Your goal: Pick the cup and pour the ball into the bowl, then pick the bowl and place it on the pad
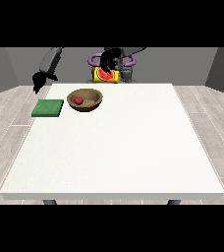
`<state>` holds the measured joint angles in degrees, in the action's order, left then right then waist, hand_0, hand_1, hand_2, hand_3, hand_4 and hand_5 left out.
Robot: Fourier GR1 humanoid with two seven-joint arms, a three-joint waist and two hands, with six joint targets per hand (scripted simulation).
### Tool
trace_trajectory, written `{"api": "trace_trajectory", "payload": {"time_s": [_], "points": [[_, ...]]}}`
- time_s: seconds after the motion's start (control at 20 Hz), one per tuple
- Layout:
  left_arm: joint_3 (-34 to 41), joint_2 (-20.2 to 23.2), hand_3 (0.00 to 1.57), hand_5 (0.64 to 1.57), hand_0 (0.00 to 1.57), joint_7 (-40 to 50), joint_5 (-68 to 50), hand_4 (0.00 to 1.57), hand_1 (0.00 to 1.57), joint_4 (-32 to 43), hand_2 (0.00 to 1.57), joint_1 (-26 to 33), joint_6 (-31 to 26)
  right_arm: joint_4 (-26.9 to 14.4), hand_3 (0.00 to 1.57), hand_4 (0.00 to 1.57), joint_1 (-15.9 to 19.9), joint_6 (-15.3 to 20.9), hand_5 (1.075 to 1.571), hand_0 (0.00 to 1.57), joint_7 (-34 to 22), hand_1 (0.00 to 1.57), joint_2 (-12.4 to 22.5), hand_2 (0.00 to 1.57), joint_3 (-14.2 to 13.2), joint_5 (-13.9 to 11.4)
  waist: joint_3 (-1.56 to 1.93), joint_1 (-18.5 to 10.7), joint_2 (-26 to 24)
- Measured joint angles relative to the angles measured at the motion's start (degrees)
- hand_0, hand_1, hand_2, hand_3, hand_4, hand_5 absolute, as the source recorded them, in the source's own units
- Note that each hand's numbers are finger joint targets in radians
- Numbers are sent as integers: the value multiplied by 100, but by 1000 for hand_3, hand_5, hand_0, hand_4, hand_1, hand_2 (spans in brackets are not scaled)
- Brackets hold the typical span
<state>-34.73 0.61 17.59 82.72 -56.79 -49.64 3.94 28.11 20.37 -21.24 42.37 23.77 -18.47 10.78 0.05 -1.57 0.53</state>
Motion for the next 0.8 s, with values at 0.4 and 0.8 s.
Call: {"api": "trace_trajectory", "payload": {"time_s": [0.4, 0.8], "points": [[-292, 42, 1571, 1547, 1453, -376, 633, 1090, 1453, -118, 1571, -224, -658, -17, 414, 435, 57, -113, 1529, 0, -43, 0, 175, 304, -33, 75, 0, 1, 80], [616, 304, 1571, 1514, 0, -726, 220, 750, 0, -715, 1571, -156, -605, -142, 246, 729, -104, -279, 1554, 0, -280, 0, 147, 297, -32, 187, -5, -246, 30]]}}
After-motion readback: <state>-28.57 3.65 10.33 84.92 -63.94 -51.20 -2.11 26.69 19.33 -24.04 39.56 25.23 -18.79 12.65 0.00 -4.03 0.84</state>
